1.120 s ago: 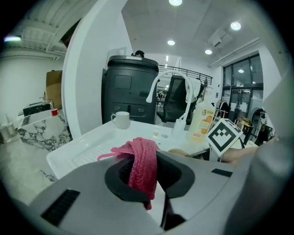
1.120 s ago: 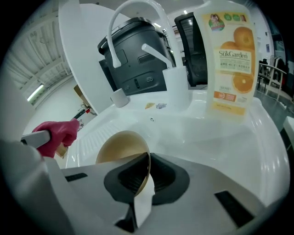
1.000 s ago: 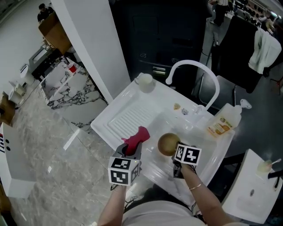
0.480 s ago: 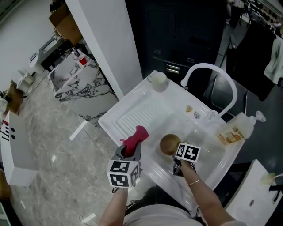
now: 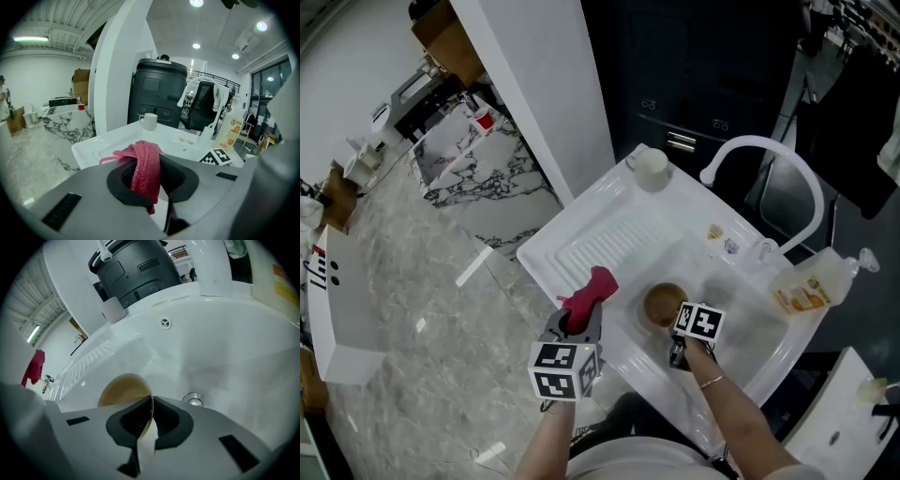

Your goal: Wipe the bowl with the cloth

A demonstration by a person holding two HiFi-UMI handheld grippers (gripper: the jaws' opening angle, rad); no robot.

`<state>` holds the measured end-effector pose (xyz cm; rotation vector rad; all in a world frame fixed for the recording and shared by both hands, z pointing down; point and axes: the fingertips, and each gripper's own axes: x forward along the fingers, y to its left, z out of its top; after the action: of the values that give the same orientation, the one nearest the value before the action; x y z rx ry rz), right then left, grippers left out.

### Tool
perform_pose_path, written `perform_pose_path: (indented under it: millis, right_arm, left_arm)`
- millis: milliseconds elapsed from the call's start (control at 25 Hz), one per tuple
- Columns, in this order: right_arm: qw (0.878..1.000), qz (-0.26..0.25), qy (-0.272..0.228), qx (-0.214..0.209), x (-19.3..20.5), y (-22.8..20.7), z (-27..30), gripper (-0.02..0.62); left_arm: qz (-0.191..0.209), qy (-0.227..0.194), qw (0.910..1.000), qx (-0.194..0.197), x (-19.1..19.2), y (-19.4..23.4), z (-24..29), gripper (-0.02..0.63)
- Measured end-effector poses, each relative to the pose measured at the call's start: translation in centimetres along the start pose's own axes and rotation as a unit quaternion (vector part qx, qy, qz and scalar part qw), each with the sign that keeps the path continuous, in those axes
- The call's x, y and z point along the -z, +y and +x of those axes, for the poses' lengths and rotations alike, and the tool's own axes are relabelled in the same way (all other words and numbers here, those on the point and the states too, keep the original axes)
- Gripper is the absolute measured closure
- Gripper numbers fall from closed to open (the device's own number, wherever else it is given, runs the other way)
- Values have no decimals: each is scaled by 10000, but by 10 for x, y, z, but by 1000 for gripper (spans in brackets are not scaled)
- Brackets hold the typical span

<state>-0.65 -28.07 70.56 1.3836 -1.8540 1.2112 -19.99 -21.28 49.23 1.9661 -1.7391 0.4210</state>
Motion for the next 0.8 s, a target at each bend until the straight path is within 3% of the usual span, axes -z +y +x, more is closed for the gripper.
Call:
perform_pose_path:
  millis: [800]
  right_arm:
    - [9994, -275, 113, 173, 10, -9, 15, 560]
  left_arm:
    - [-7, 165, 9999, -41, 7, 1, -3, 548]
